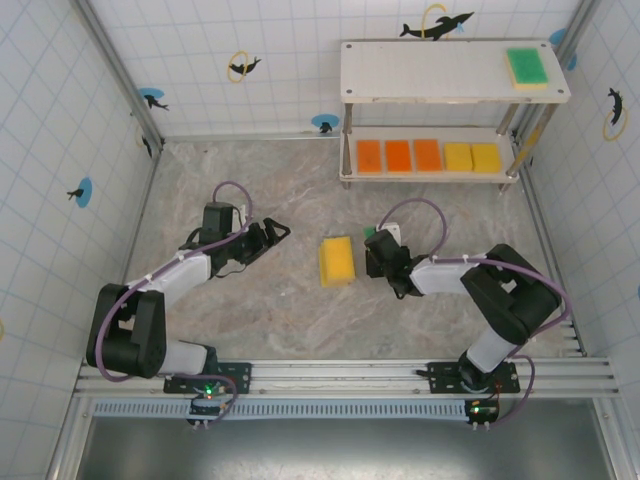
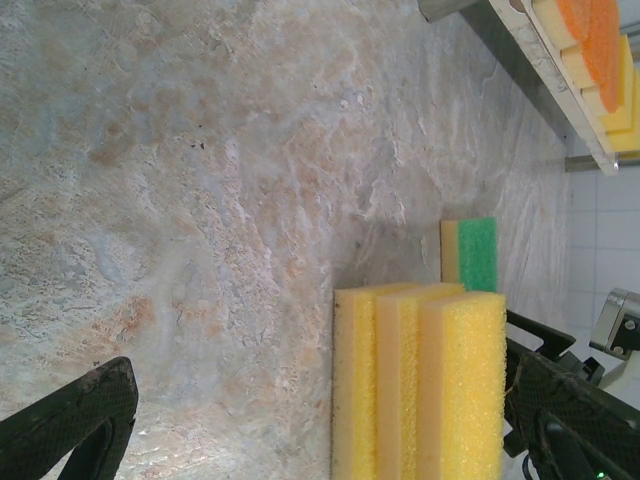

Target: Place and organize the cleaning sponges onto the shelf

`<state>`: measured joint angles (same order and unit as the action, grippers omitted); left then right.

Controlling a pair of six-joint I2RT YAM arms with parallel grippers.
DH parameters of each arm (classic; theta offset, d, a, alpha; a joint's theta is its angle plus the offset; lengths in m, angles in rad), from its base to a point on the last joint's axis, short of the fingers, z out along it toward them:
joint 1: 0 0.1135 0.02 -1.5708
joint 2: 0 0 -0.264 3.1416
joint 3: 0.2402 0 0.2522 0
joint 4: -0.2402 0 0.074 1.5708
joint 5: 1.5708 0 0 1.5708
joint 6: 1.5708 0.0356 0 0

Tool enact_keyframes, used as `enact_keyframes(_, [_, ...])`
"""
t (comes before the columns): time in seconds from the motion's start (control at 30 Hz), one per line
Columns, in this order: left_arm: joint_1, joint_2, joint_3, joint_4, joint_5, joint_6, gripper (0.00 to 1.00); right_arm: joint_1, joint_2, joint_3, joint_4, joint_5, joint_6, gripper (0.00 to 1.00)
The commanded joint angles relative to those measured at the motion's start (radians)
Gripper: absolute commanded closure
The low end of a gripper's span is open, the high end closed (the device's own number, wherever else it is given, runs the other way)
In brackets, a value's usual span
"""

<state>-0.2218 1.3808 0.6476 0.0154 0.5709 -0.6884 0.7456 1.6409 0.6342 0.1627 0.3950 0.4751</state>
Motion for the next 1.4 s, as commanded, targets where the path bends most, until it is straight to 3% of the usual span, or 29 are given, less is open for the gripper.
enact_keyframes(0.0, [-0.004, 0.003, -0.012, 0.015, 0.005, 0.009, 0.02, 0.008, -0.001, -0.053, -0.140, -0.089, 0.030, 0.38])
enact_keyframes(0.37, [-0.004, 0.013, -0.022, 0.027, 0.010, 0.019, 0.02, -0.069, -0.105, 0.038, -0.257, -0.153, -0.052, 0.48])
enact_keyframes(0.8, [-0.004, 0.055, -0.020, 0.061, 0.033, 0.035, 0.03, -0.242, -0.330, 0.169, -0.508, -0.225, -0.182, 0.49])
enact_keyframes(1.37, [-0.005, 0.081, -0.017, 0.074, 0.045, 0.045, 0.03, -0.368, -0.424, 0.562, -0.802, -0.141, -0.393, 0.46])
